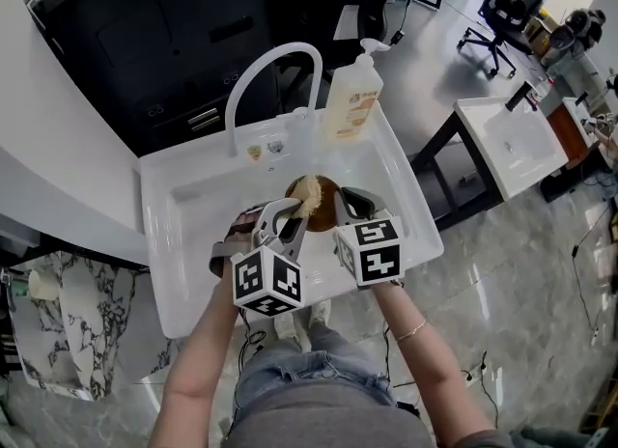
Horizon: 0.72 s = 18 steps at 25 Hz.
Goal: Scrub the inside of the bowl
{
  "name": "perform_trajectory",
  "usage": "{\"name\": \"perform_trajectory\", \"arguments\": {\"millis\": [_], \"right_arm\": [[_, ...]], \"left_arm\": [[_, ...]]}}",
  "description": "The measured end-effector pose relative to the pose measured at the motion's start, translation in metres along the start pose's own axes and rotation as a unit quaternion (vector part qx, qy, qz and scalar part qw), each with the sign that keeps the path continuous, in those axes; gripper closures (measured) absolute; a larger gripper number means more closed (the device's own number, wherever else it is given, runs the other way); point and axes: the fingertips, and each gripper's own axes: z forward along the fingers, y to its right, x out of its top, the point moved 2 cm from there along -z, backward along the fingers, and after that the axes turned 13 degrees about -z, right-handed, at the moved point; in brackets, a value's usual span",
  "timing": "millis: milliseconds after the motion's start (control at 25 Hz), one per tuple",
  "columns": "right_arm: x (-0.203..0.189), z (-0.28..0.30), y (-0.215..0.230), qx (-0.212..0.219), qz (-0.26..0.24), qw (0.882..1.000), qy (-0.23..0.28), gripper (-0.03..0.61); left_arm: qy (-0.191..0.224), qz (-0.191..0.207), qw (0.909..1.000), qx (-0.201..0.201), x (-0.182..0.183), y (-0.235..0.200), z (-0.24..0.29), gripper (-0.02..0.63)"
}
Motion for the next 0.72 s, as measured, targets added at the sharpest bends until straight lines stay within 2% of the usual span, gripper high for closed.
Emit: {"name": "perform_trajectory", "arguments": {"millis": [200, 360, 520, 720], "right_arm": [[0.002, 0.000, -0.012, 0.002, -0.019, 1.000, 0.000, 0.557], [0.007, 0.001, -0.022, 0.009, -0.040, 0.999, 0.001, 0.557], [0.007, 0.004, -0.029, 0.014, -0.064, 0.998, -0.001, 0.555], [0.006, 0.006, -0.035, 0.028, -0.076, 0.997, 0.002, 0.555]], "left_arm": [[-0.056, 0.039, 0.9976, -0.011, -0.014, 0.018, 0.012, 0.569], [-0.086, 0.037, 0.9953, -0.025, -0.024, 0.025, 0.019, 0.569], [-0.110, 0.001, 0.9930, -0.043, -0.032, 0.026, 0.025, 0.569], [-0.123, -0.055, 0.9872, -0.085, -0.039, 0.030, 0.031, 0.569]]}}
